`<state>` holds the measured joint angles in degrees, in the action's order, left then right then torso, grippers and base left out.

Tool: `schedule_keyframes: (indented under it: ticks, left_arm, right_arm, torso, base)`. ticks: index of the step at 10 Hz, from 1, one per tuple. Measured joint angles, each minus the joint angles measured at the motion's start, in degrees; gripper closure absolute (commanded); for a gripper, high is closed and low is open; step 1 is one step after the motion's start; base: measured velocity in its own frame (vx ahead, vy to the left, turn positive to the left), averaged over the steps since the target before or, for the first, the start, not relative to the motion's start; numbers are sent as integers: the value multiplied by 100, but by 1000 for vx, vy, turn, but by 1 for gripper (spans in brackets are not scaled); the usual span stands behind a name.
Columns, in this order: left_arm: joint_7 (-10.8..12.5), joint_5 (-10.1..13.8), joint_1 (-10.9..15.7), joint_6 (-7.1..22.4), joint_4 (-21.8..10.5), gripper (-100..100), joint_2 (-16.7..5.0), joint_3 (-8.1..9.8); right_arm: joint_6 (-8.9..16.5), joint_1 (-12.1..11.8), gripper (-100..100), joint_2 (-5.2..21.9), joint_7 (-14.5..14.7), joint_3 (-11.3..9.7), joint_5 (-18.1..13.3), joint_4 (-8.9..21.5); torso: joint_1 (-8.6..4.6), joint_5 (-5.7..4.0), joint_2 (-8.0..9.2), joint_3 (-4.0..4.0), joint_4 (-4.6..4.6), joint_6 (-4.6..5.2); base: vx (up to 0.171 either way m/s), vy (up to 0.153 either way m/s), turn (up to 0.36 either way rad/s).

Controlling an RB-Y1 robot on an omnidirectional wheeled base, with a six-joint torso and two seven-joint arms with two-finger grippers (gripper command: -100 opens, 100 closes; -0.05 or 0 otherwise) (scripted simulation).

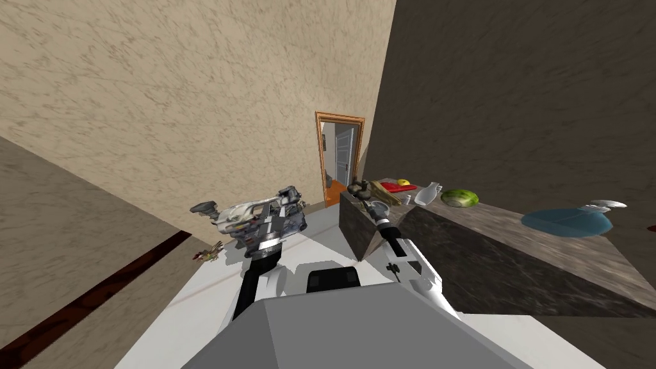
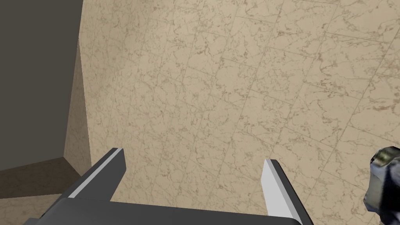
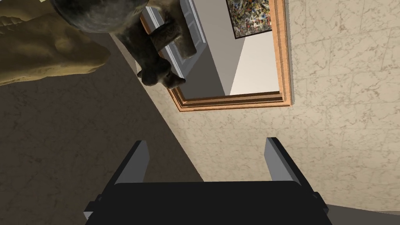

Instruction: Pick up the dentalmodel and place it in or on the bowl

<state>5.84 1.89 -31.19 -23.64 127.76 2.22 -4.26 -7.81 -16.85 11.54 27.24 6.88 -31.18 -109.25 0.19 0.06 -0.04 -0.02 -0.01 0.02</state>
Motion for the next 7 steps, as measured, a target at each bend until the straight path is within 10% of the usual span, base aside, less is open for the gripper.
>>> schedule_keyframes:
  ticks: [7]
  left_arm:
    - [0, 0, 0, 0, 0, 0, 0, 0]
  right_arm:
    - [436, 341, -100, 157, 1036, 315, -954, 888]
  torso:
    - [0, -1, -1, -1, 0, -1]
  base:
    - [18, 52, 76]
